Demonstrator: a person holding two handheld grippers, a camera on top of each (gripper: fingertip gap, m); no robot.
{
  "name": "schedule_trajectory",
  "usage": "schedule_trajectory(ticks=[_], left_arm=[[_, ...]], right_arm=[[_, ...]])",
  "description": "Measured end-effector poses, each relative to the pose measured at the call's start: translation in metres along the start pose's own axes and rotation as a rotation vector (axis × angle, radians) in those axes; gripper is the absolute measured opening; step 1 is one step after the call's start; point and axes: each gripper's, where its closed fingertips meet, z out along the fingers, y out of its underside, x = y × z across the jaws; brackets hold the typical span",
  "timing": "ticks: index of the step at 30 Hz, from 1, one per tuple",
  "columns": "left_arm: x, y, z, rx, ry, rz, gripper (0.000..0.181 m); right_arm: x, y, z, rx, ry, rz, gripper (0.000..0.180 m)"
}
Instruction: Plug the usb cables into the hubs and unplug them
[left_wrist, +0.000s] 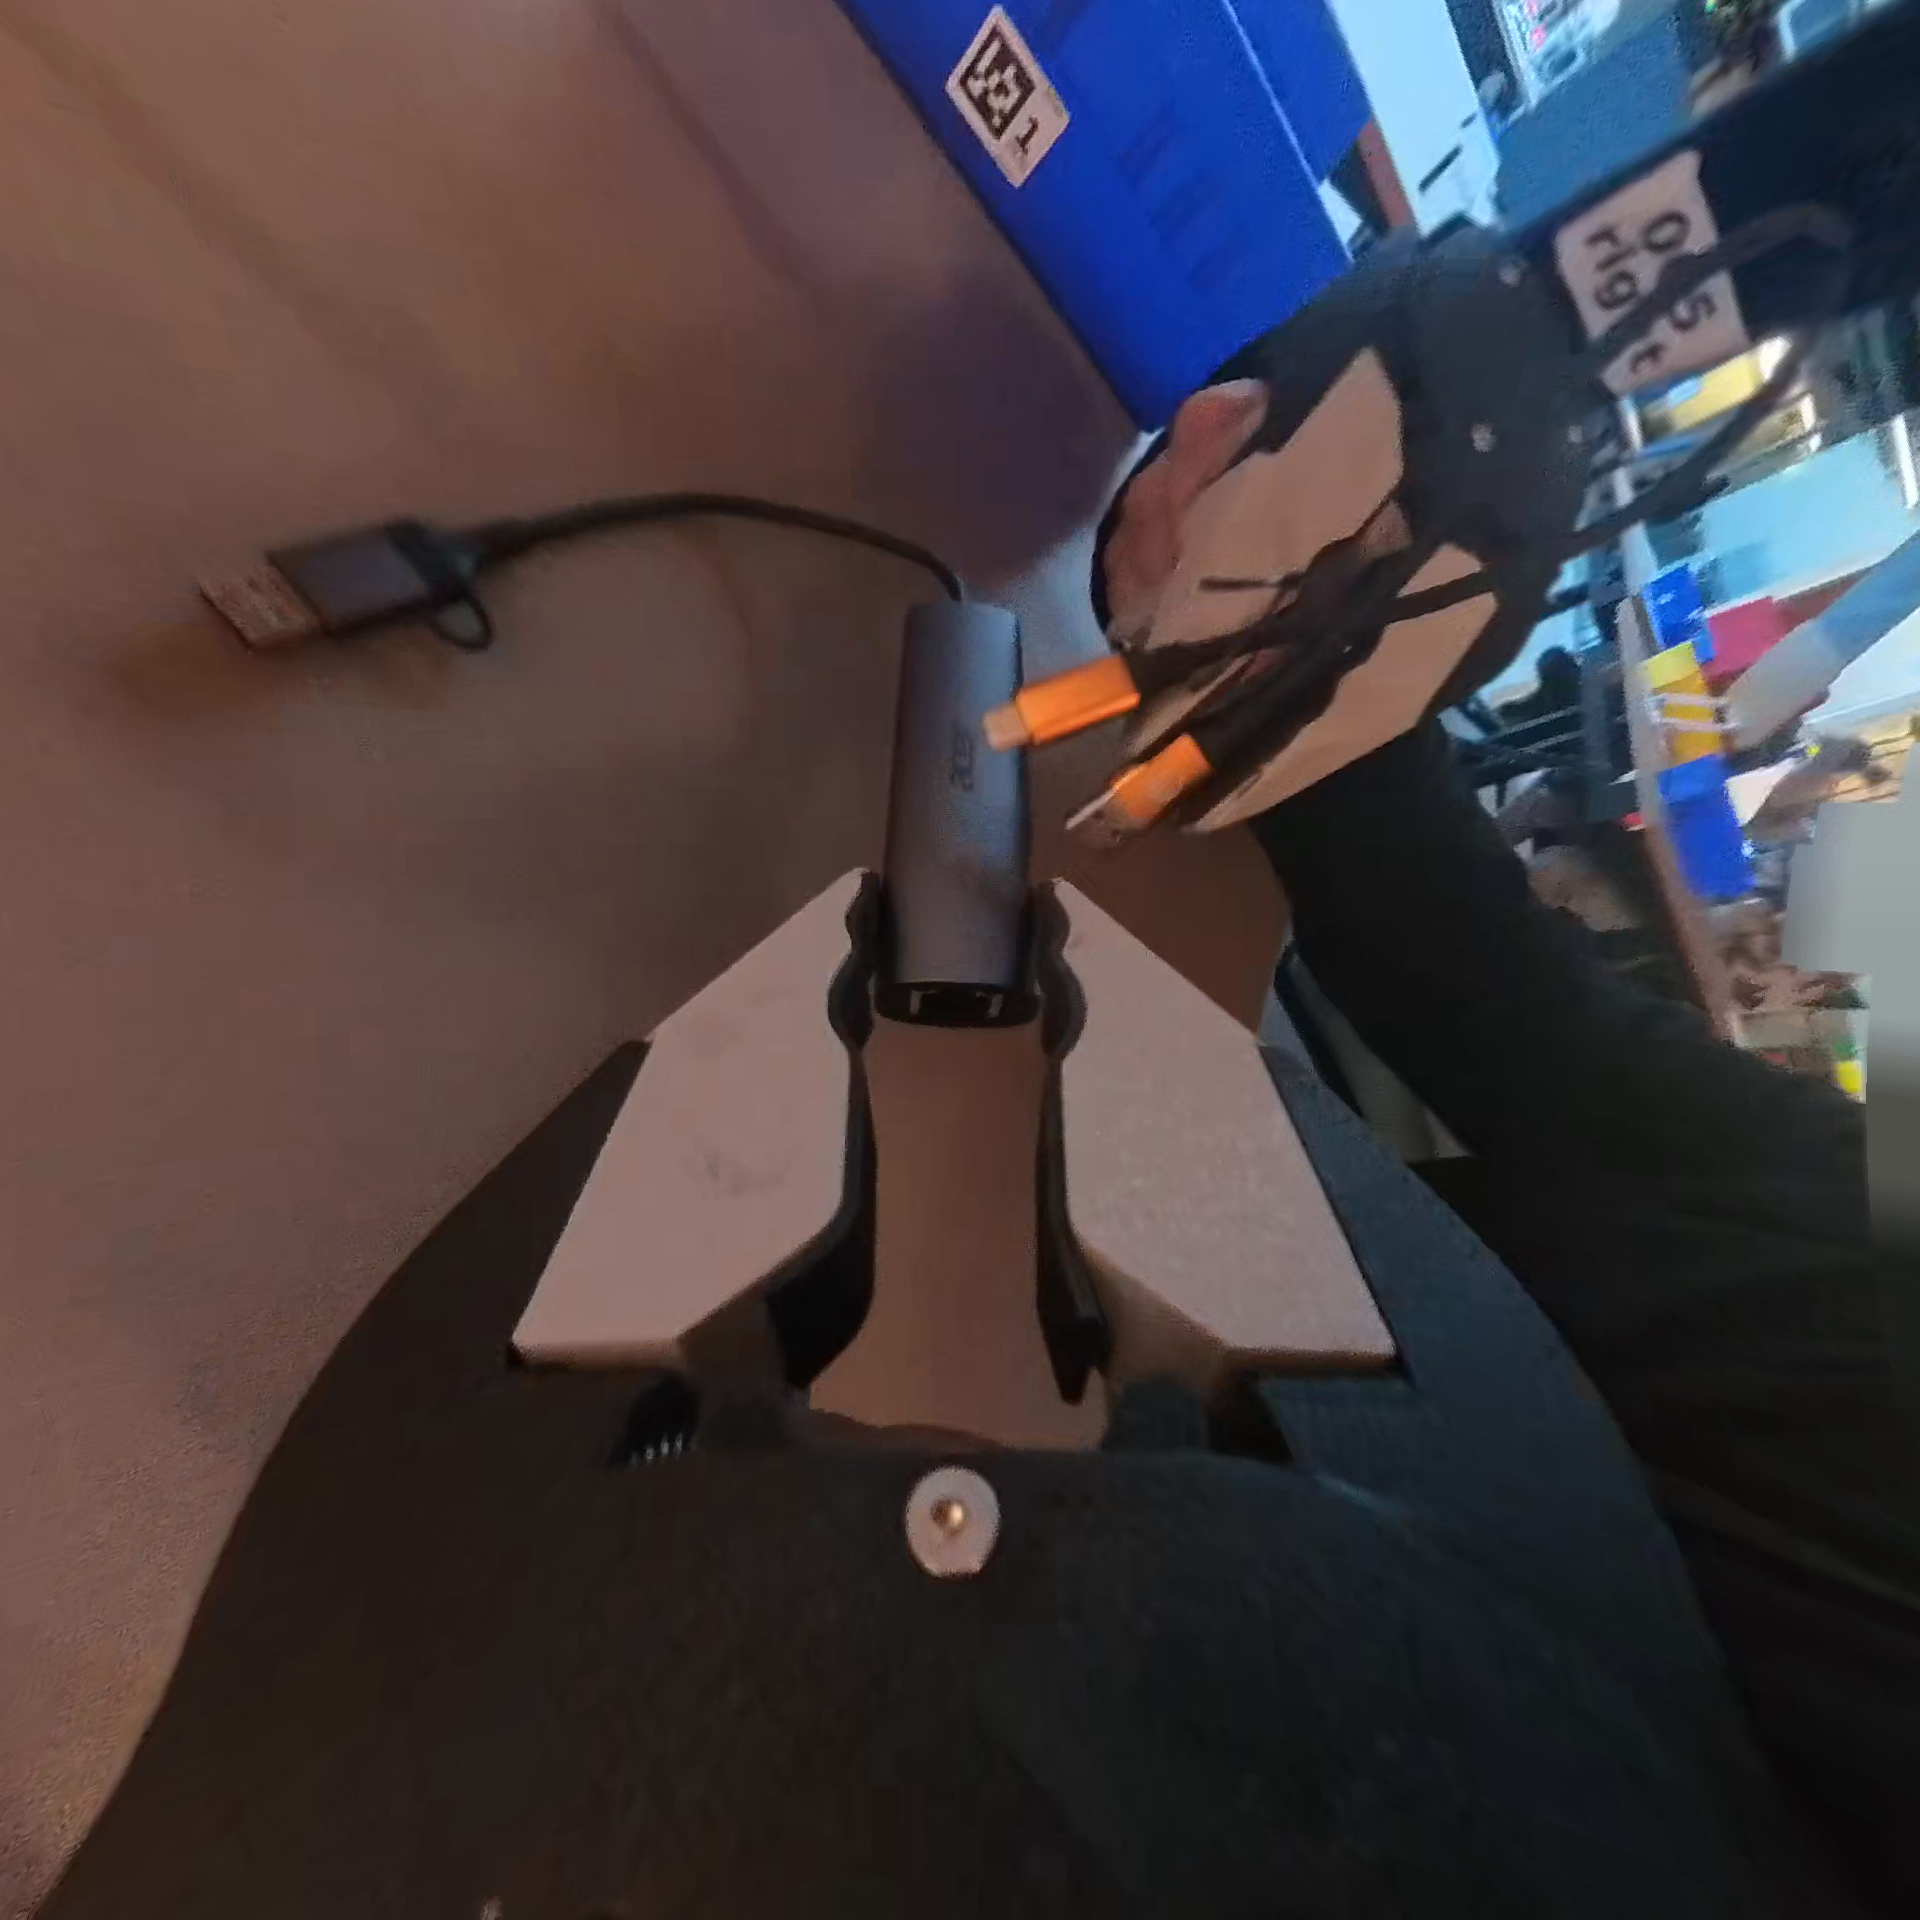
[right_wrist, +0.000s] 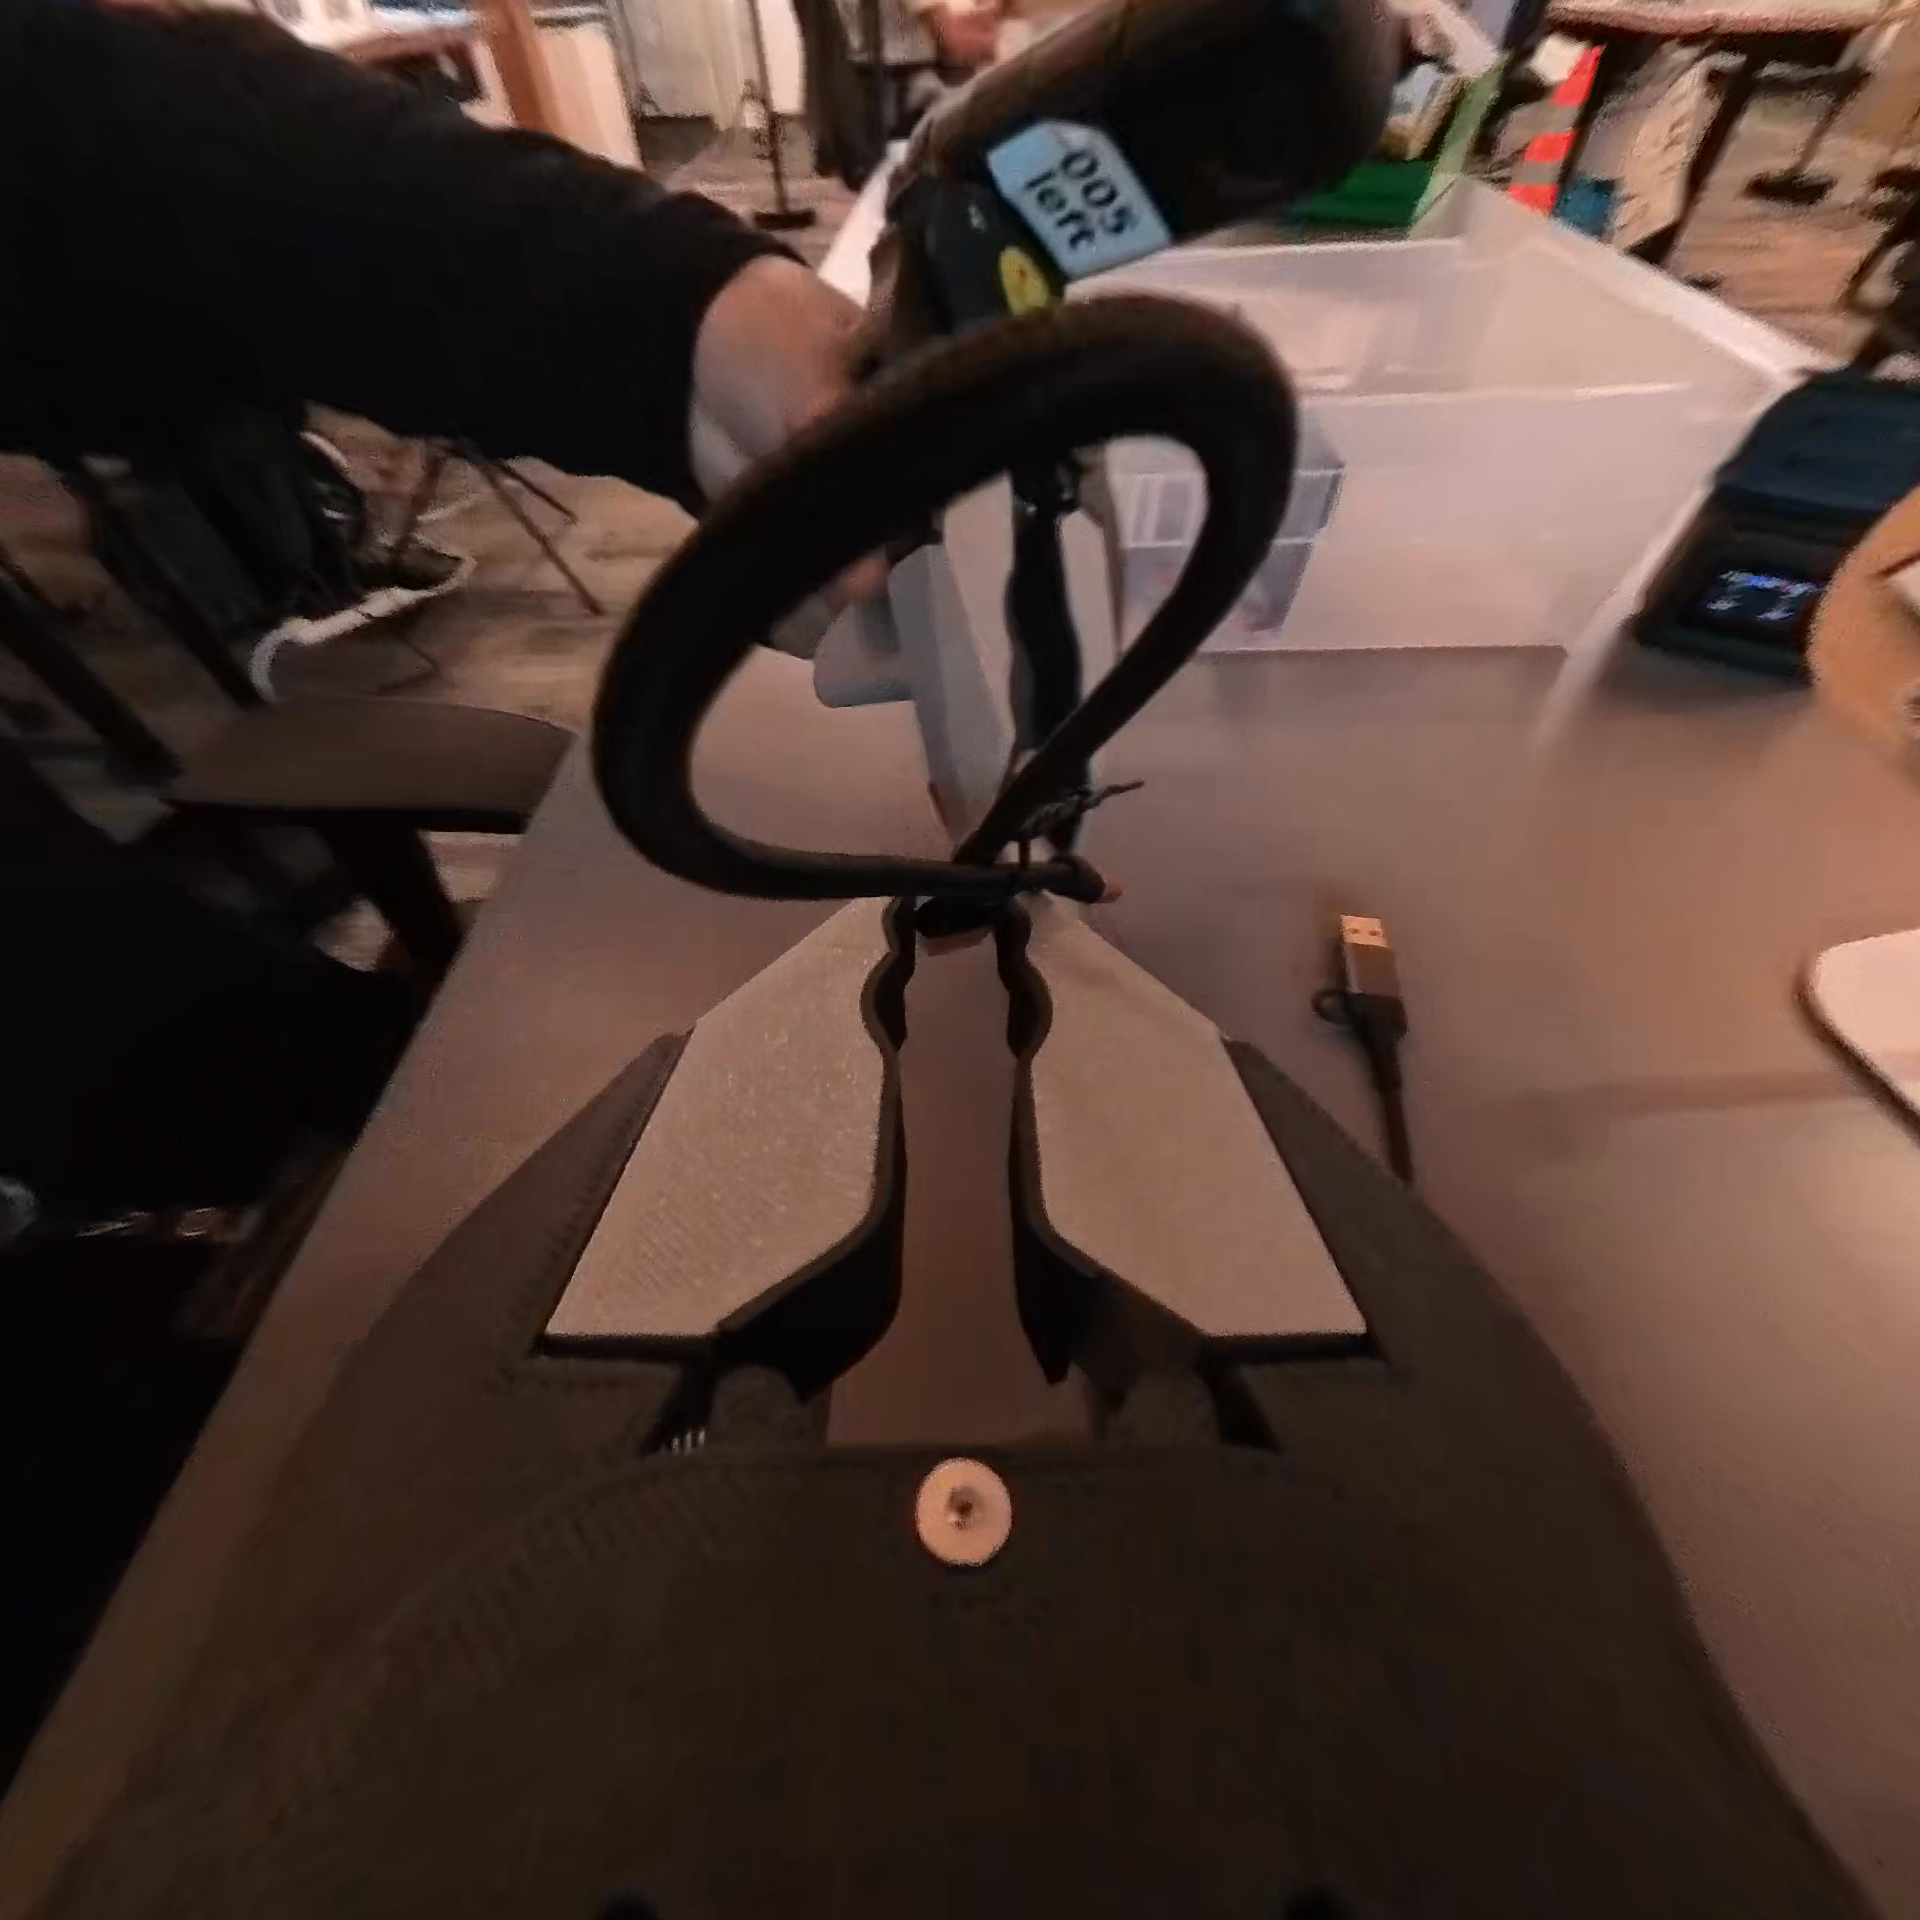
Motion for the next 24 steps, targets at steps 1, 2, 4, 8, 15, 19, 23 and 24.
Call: schedule_trajectory(ticks=[1,2,4,8,15,19,23,24], left_arm=[[-0.002,0.001,-0.001,0.005,0.001,-0.023,0.027],[-0.003,0.0,-0.003,0.019,0.006,-0.041,0.027],[-0.001,-0.005,-0.007,0.069,0.031,-0.076,0.027],[0.001,-0.006,-0.007,0.101,0.061,-0.107,0.027],[-0.002,0.004,0.004,0.059,0.06,-0.115,0.027],[-0.005,0.005,0.006,0.033,0.039,-0.096,0.027],[-0.011,0.009,0.006,-0.021,0.006,-0.076,0.027],[-0.01,0.012,0.007,-0.048,0.007,-0.073,0.027]], right_arm=[[0.005,0.002,-0.001,-0.02,0.045,-0.034,0.012],[0.007,0.005,-0.002,-0.051,0.083,-0.074,0.012],[0.005,0.012,-0.001,-0.11,0.102,-0.141,0.012],[0.006,0.027,0.007,-0.221,0.149,-0.232,0.012],[0.021,0.027,0.012,-0.291,0.357,-0.445,0.012],[0.021,0.028,0.013,-0.313,0.381,-0.505,0.012],[0.016,0.02,0.012,-0.281,0.387,-0.57,0.012],[0.017,0.022,0.012,-0.294,0.396,-0.587,0.012]])
